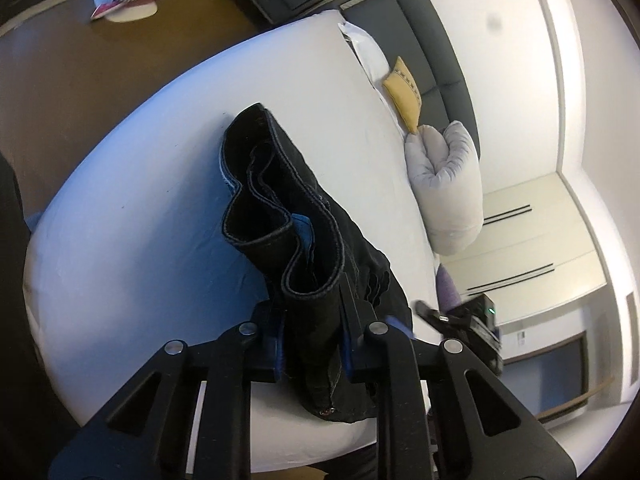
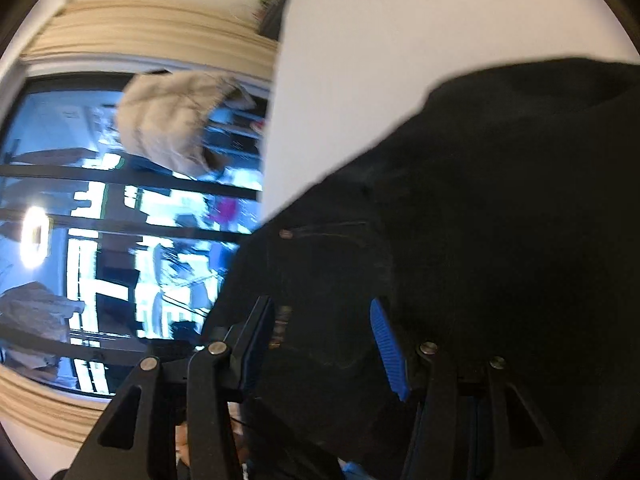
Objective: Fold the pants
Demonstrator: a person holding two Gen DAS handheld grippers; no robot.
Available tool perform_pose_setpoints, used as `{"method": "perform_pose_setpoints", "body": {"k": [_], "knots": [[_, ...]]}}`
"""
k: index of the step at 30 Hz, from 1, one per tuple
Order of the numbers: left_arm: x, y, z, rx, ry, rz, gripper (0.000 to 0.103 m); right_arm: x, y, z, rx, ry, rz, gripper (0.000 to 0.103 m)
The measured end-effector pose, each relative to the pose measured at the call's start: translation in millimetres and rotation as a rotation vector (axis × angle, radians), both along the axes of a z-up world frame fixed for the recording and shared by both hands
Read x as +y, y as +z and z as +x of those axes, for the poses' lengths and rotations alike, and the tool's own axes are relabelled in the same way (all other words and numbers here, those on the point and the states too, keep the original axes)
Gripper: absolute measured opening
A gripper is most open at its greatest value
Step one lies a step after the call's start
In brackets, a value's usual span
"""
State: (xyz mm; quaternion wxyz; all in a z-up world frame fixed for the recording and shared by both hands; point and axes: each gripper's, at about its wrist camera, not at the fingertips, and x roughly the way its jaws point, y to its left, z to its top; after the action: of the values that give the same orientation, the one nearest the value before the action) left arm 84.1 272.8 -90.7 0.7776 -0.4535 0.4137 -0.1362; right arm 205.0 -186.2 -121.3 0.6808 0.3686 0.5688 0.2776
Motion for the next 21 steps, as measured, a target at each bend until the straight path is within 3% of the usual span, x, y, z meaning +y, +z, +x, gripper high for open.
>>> {"method": "perform_pose_setpoints", "body": {"k": [4,12,13,16,21], "knots": [[-12,12,7,-0.022,-0.026,0.049,0.017,7,-37,4,0.096,0.013,-0.045,0.033],[-52,52,25,-0.102,-0.114,0.15,0.016,-1,-40,-13,0.023,-0.043,0.005,0.033],[-60,59,28,-0.116,-0.132,0.166,0.016,-3,-38,-13,0.013,-0.047,0.01,0.038],[-84,77,35,-0.155,-0.181,0.214,0.016,-20,-19,-17,-0.049,-0.106,0.045,0.068],[-158,102,47,-0.232,-0.327,0.325,0.016,-58,18,-19,-0.109,-0.136,0.122,0.075]]}}
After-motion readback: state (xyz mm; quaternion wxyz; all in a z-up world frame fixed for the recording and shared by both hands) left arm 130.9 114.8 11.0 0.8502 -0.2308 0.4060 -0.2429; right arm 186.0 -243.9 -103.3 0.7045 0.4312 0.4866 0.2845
